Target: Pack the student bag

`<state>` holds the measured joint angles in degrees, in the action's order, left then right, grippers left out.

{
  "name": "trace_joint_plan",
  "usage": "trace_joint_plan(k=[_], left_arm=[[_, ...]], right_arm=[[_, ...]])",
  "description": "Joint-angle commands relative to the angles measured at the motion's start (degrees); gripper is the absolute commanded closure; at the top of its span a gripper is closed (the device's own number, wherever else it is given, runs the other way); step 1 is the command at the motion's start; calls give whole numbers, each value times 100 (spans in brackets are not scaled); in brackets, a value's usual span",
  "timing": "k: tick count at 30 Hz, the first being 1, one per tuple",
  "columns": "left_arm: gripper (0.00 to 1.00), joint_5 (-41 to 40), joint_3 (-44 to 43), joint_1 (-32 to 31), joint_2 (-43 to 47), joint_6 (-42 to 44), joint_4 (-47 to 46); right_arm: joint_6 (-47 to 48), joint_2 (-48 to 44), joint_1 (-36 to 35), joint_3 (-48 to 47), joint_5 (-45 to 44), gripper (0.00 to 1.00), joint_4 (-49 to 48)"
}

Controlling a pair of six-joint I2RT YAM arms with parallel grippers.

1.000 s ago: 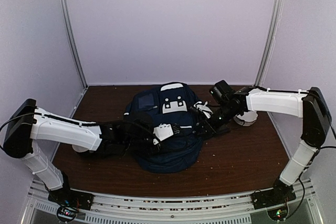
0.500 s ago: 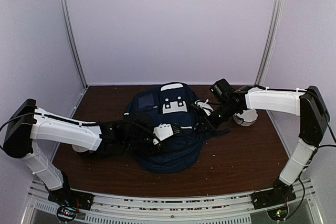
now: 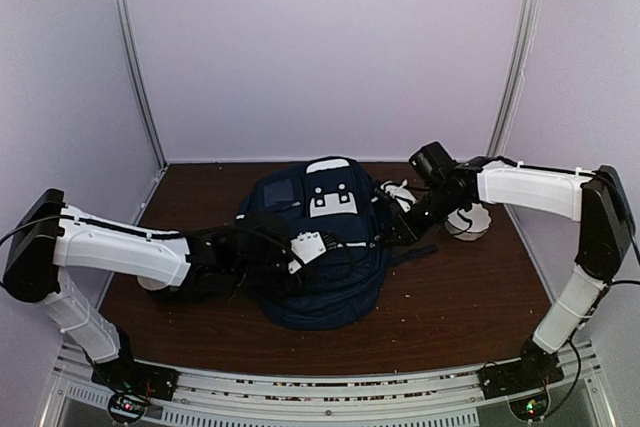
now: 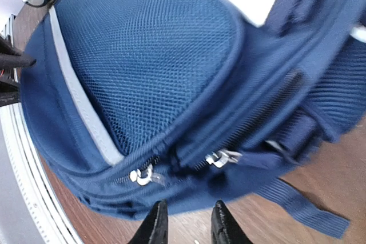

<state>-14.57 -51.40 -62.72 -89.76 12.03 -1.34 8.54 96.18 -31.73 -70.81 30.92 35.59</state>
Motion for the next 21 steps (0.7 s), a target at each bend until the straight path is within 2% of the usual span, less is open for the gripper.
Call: trace_joint_plan(k=[1, 4, 9, 13, 15, 16, 18, 19, 21], left_arm=[[58, -302, -336, 38, 514, -388, 262], [44, -431, -596, 60, 758, -568, 721], [32, -634, -1002, 347, 1325, -785, 1452], [26, -615, -1227, 866, 1926, -943, 1829], [22, -617, -1357, 1135, 2181, -950, 1957], [18, -685, -1405, 1242, 2276, -908, 1995], [4, -1032, -1466, 1388, 2396, -836, 2011], [3, -1292, -1447, 1442, 2426, -798, 1959], [2, -2172, -1261, 1536, 2408, -844, 1693]], right_arm=[[358, -822, 169, -70, -425, 70, 180], [591, -1295, 295, -53, -691, 68, 191], [615, -2105, 584, -26, -1122, 66, 52], [640, -2770, 714, -223, -1626, 61, 43], [618, -3132, 744, -225, -2022, 50, -94], [578, -3332, 766, -156, -2255, 40, -252], [272, -3581, 833, -8, -2875, 11, -578], [74, -3603, 875, 33, -3239, 2, -708], [-101, -3604, 979, 182, -3786, 0, -934]])
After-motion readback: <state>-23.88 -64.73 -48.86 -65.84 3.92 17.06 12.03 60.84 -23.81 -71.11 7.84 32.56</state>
